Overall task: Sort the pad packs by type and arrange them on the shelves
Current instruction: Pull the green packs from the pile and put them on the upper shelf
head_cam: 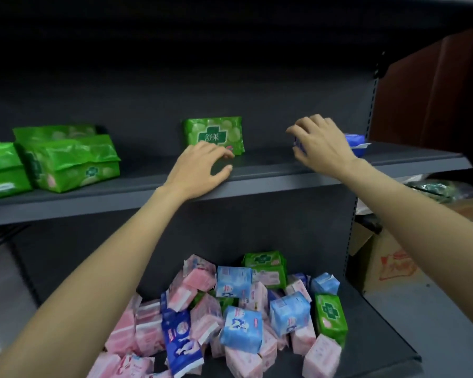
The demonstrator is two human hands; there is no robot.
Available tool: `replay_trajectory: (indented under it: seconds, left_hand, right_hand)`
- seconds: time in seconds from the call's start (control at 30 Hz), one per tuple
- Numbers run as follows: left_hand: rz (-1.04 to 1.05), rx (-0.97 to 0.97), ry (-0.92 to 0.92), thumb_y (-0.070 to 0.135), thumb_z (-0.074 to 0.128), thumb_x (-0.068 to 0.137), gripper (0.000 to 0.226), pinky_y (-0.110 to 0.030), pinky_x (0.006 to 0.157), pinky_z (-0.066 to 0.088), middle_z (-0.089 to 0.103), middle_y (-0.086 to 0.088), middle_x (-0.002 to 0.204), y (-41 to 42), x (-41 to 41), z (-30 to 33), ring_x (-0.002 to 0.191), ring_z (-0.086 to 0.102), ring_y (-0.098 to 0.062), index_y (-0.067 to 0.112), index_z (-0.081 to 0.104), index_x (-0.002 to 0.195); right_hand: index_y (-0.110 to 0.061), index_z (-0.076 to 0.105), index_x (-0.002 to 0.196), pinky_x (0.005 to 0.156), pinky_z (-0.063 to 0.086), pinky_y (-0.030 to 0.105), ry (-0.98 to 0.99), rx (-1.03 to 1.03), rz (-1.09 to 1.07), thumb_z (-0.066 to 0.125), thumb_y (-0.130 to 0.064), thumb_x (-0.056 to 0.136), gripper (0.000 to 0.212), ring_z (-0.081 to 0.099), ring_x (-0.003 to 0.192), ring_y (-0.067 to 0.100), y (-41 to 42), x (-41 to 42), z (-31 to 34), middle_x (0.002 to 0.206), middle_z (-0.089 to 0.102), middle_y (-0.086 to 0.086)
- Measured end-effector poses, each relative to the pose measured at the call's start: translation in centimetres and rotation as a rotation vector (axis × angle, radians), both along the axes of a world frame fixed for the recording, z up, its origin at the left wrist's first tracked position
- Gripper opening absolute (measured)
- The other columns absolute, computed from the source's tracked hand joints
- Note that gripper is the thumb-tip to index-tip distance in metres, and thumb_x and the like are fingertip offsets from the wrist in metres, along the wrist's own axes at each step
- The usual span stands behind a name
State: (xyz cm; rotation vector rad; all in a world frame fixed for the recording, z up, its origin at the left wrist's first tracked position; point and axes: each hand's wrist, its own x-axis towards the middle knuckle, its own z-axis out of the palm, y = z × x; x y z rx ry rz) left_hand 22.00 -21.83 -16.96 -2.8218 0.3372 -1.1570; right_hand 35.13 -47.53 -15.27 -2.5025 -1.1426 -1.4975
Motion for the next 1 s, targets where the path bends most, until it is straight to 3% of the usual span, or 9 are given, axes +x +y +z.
replay_trajectory:
  seconds: [0.07, 0.13, 0.2, 0.27, 0.4, 0.57, 0.73, 0.87, 1.0]
  left_hand:
    - [0.025, 0.005, -0.039, 0.051, 0.031, 0.087, 0.050, -0.035, 0.090, 0.038, 0.063, 0.002, 0.113, 0.2, 0.3, -0.1, 0.111, 0.052, -0.021, 0.022, 0.060, 0.115]
    - [0.038, 0.007, -0.072, 0.051, 0.030, 0.087, 0.051, -0.035, 0.089, 0.039, 0.063, 0.003, 0.112, 0.2, 0.5, -0.1, 0.111, 0.052, -0.020, 0.022, 0.060, 0.115]
    - [0.039, 0.017, -0.083, 0.052, 0.030, 0.087, 0.050, -0.035, 0.088, 0.040, 0.063, 0.003, 0.112, 0.1, 0.6, -0.1, 0.110, 0.052, -0.019, 0.022, 0.060, 0.116]
    - [0.039, 0.030, -0.081, 0.052, 0.030, 0.087, 0.050, -0.034, 0.089, 0.040, 0.063, 0.004, 0.113, 0.2, 0.6, 0.0, 0.109, 0.053, -0.018, 0.023, 0.060, 0.116]
    - [-0.022, -0.151, -0.072, 0.043, 0.046, 0.091, 0.031, -0.032, 0.084, 0.043, 0.063, 0.012, 0.111, 0.0, 0.4, 1.0, 0.106, 0.054, -0.013, 0.028, 0.061, 0.114]
    - [-0.011, -0.231, -0.080, 0.033, 0.055, 0.092, 0.027, -0.032, 0.084, 0.043, 0.063, 0.009, 0.116, 0.6, 3.0, 5.3, 0.110, 0.053, -0.015, 0.027, 0.059, 0.118]
    - [0.171, -0.165, 0.068, 0.039, 0.063, 0.087, 0.058, -0.041, 0.102, 0.033, 0.043, -0.007, 0.142, 3.4, 8.5, 7.7, 0.132, 0.034, -0.027, 0.027, 0.041, 0.139]
    - [0.342, -0.259, 0.255, 0.061, 0.060, 0.082, 0.090, -0.046, 0.111, 0.023, 0.025, -0.015, 0.154, 5.6, 12.4, 9.0, 0.141, 0.020, -0.034, 0.027, 0.013, 0.152]
    - [0.519, 0.074, 0.273, 0.075, 0.042, 0.082, 0.088, -0.041, 0.110, 0.026, 0.032, -0.014, 0.150, 6.1, 13.6, 8.9, 0.138, 0.027, -0.033, 0.023, 0.023, 0.150]
  right_hand:
    - [-0.007, 0.060, 0.114, 0.085, 0.041, 0.046, 0.028, -0.020, -0.167, 0.063, -0.028, 0.083, 0.038, 0.054, 0.098, 0.040, -0.2, 1.3, 1.4, 0.110, 0.060, 0.018]
    - [-0.013, 0.050, 0.131, 0.104, 0.027, 0.053, 0.281, -0.027, -0.447, 0.051, -0.053, 0.088, 0.059, 0.042, 0.120, 0.044, -0.7, 2.1, 3.1, 0.135, 0.047, 0.020]
    - [-0.021, 0.034, 0.145, 0.109, 0.017, 0.060, 0.619, -0.010, -0.602, 0.046, -0.070, 0.084, 0.080, 0.029, 0.133, 0.048, -1.8, 2.7, 4.0, 0.150, 0.029, 0.019]
    - [-0.027, 0.029, 0.147, 0.107, 0.027, 0.057, 0.805, 0.050, -0.577, 0.052, -0.071, 0.080, 0.084, 0.033, 0.131, 0.046, -2.7, 3.3, 3.7, 0.148, 0.031, 0.019]
    - [-0.029, 0.039, 0.141, 0.102, 0.031, 0.050, 0.676, 0.167, -0.410, 0.057, -0.051, 0.086, 0.061, 0.037, 0.122, 0.046, -3.3, 2.6, 1.8, 0.135, 0.040, 0.020]
    - [-0.033, 0.048, 0.131, 0.102, 0.030, 0.050, 0.771, 0.223, -0.154, 0.057, -0.045, 0.085, 0.048, 0.040, 0.121, 0.043, -1.7, 1.5, 1.9, 0.132, 0.045, 0.016]
    - [-0.025, 0.048, 0.117, 0.108, 0.023, 0.057, 0.737, 0.123, -0.232, 0.051, -0.073, 0.077, 0.063, 0.040, 0.125, 0.042, 1.5, 1.7, 4.1, 0.137, 0.043, 0.015]
    - [-0.032, 0.021, 0.144, 0.106, 0.030, 0.048, 0.872, -0.020, -0.295, 0.049, -0.075, 0.077, 0.084, 0.036, 0.131, 0.039, 2.6, 3.0, 4.3, 0.149, 0.029, 0.017]
    - [-0.038, 0.026, 0.143, 0.106, 0.028, 0.047, 0.750, -0.100, -0.272, 0.051, -0.068, 0.082, 0.072, 0.036, 0.129, 0.037, 2.5, 3.9, 3.7, 0.141, 0.040, 0.014]
